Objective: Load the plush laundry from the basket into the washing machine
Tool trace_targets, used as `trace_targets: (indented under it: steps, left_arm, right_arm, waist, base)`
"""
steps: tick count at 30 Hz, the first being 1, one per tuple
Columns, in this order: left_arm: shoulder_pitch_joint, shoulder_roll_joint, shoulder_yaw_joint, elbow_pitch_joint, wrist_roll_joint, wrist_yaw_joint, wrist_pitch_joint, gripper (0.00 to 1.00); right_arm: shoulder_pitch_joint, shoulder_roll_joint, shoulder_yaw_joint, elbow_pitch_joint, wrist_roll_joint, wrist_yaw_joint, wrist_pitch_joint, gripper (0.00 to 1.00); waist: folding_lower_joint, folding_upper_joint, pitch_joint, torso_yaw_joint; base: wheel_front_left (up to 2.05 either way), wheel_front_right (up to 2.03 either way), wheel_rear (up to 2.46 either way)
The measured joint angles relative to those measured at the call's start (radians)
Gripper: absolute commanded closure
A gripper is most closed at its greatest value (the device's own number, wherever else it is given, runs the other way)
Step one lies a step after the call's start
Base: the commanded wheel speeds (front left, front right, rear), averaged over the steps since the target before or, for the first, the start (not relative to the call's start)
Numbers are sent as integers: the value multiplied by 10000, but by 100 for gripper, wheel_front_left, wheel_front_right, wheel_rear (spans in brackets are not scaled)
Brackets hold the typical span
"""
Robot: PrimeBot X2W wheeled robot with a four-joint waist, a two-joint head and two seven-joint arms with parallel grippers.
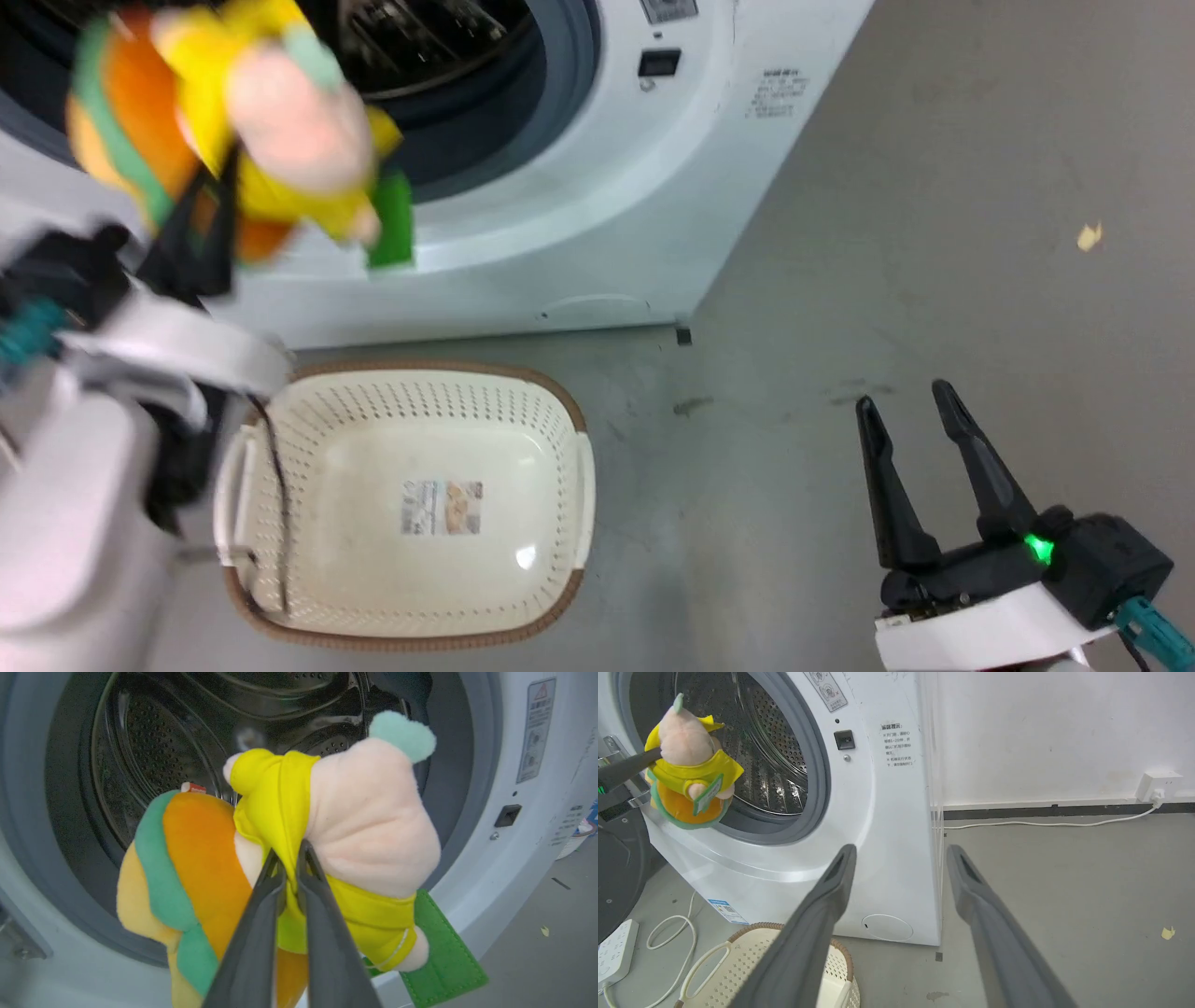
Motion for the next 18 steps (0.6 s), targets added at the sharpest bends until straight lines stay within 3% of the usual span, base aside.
trace_targets:
  steps: [6, 10, 18]
  left_arm:
    - [-1533, 736, 418, -414, 58, 63, 940, 100]
    - [-2898, 1154, 464, -38, 65, -186, 1620, 100]
    - [-6176, 1843, -155, 2044, 884, -800, 2984, 100]
  right_arm:
    - [-433, -2, 44, -142, 284, 0, 0, 0]
    - [-572, 0, 42, -282, 533, 0, 0, 0]
    - [-953, 0, 151, -351, 1085, 0, 0, 0]
  waist:
    - [1, 0, 868, -366]
    - [2, 0, 1539, -620]
    - [3, 0, 2902, -1156]
  base:
    - [0, 0, 0]
    - [0, 0, 0]
    - [0, 0, 0]
